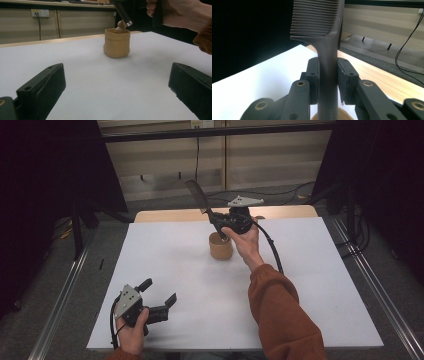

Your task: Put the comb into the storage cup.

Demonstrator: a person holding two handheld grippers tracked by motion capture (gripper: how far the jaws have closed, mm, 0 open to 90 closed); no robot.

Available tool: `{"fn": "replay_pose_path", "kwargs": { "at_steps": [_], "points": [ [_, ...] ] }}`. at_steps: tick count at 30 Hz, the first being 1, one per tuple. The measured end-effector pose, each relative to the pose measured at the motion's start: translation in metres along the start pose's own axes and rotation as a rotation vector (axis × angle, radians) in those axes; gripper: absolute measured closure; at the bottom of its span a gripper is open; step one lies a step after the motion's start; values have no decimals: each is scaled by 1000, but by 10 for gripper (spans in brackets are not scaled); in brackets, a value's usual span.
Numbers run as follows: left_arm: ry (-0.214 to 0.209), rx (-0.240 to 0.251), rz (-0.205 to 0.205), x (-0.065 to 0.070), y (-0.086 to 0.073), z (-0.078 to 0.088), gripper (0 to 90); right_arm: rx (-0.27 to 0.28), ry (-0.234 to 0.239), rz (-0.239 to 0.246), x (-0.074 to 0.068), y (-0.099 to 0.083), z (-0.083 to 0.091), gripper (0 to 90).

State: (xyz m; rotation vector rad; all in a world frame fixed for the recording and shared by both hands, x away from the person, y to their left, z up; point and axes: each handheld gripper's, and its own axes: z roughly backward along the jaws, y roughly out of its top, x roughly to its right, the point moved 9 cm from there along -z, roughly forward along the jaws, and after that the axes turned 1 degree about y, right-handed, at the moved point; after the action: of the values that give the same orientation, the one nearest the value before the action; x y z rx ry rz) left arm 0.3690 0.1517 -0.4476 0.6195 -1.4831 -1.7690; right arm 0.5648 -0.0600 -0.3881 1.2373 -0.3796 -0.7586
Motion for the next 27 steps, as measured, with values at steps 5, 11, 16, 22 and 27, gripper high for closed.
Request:
{"fn": "replay_pose_path", "kwargs": {
  "at_steps": [5, 11, 16, 22, 27],
  "points": [
    [-6, 5, 2, 1, 1, 0, 11, -18, -7, -8, 7, -7, -5, 728],
    [-8, 3, -3, 1, 1, 0, 11, -26, -13, -21, 13, -13, -10, 728],
    [-9, 6, -6, 2, 2, 0, 11, -26, -8, -19, 16, -18, -14, 728],
    [-7, 2, -10, 2, 1, 0, 11, -42, 0, -10, 16, -26, -18, 727],
    [-7, 3, -11, 2, 1, 0, 11, -56, 1, 1, 14, -29, -20, 727]
  ]
}}
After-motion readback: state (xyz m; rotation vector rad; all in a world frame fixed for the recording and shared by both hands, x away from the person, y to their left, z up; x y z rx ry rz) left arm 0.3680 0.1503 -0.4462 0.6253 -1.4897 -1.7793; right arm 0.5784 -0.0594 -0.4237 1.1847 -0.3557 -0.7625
